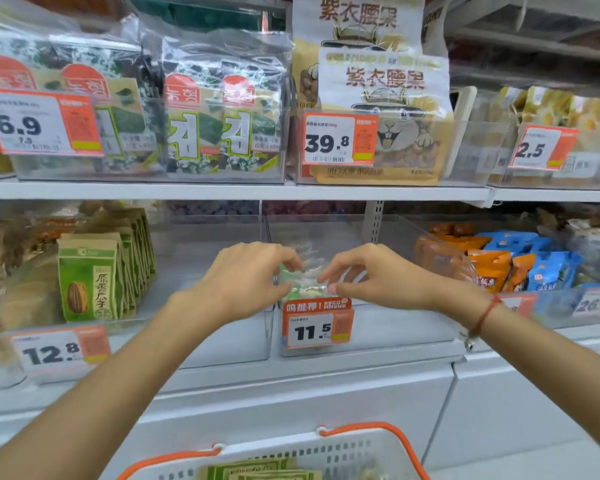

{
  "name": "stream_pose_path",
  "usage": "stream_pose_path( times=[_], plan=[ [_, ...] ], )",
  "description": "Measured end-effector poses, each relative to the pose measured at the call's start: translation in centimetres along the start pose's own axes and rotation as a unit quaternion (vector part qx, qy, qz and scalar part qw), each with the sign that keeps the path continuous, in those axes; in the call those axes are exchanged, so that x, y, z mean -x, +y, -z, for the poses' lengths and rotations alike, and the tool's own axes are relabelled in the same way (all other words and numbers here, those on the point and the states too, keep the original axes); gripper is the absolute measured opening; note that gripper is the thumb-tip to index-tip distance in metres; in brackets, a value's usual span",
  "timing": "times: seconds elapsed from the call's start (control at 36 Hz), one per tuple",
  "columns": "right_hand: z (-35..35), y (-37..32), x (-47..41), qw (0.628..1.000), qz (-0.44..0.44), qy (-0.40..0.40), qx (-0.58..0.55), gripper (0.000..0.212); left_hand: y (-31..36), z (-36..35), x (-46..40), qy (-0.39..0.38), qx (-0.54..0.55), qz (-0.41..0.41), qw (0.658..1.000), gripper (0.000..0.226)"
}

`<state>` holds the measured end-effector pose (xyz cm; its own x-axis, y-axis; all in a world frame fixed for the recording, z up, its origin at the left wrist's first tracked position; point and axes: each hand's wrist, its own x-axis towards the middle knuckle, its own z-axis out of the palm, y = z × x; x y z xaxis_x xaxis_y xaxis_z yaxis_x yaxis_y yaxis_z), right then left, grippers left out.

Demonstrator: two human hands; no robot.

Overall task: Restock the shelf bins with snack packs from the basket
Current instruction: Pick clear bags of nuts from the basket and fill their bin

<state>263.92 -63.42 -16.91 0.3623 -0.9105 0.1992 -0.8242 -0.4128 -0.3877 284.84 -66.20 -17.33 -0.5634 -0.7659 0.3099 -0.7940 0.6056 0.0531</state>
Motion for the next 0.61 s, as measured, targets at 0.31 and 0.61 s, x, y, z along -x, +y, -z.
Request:
stream_pose_path(
  times=[0.31,0.61],
  plan=[
    [-11.9,-0.1,6.6,0.947,0.026,-0.197,0.252,0.025,0.4,-9.0,11.0,-0.121,-0.001,0.041,0.992,0.024],
    [-26.0,3.1,8.5,0.934,-0.091,-0.332,0.098,0.037,-2.5,-21.4,19.4,-0.385,0.087,0.096,0.914,0.039]
  ],
)
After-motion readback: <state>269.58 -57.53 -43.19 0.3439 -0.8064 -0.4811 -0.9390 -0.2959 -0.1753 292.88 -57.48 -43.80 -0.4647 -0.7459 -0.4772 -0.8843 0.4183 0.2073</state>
